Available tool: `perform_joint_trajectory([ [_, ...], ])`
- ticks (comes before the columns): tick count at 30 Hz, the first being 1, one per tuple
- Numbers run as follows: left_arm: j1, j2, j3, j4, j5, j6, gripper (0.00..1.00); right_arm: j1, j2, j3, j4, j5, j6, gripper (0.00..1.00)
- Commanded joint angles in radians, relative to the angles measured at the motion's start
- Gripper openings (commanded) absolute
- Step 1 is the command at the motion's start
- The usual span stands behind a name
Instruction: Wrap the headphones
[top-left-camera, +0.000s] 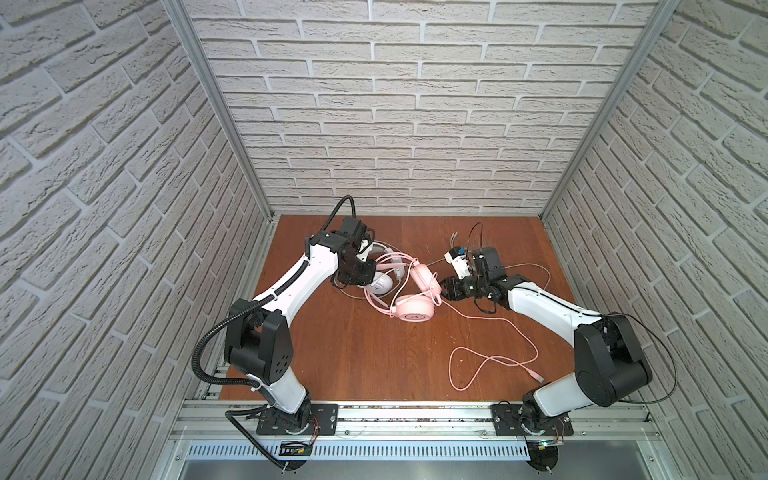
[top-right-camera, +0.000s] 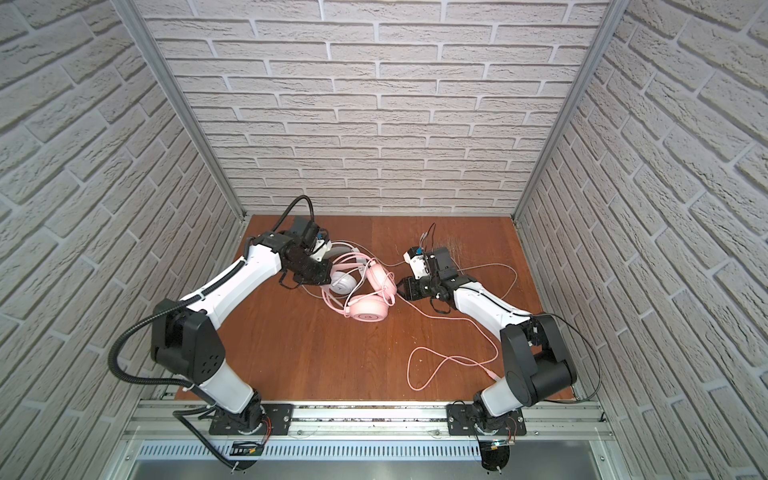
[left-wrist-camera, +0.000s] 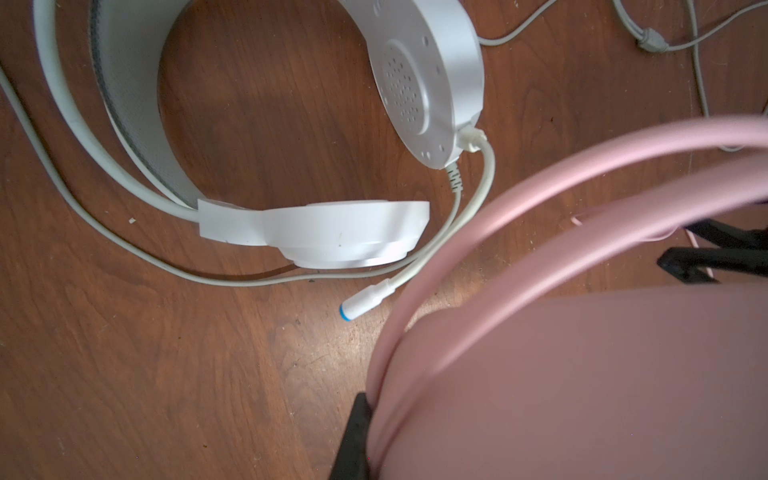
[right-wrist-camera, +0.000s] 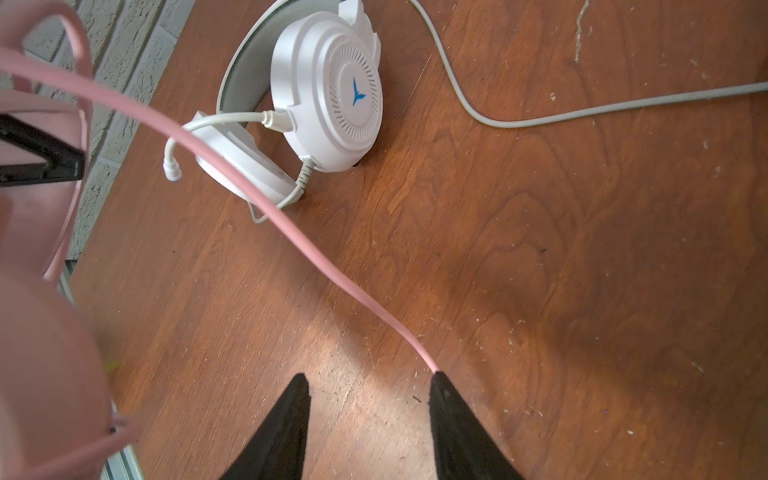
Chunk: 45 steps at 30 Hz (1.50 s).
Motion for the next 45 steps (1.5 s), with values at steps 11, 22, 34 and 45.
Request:
perform_joint_trajectory([
  [11, 0.008, -0.041, 0.009, 0.033, 0.069, -0.02, 0.0, 0.003, 0.132, 0.023, 0.152, -0.025, 0.031, 0.51],
  [22, 0.017, -0.04, 0.03, 0.046, 0.085, -0.036, 0.0, 0.002, 0.236, 0.047, 0.132, -0.063, 0.023, 0.5],
  [34, 0.045, -0.049, 0.056, 0.074, 0.121, -0.072, 0.0, 0.002, 0.278, 0.016, 0.114, -0.105, 0.036, 0.44],
  [45, 0.086, -0.052, 0.06, 0.148, 0.157, -0.145, 0.0, 0.002, 0.275, -0.033, 0.112, -0.128, 0.054, 0.38],
])
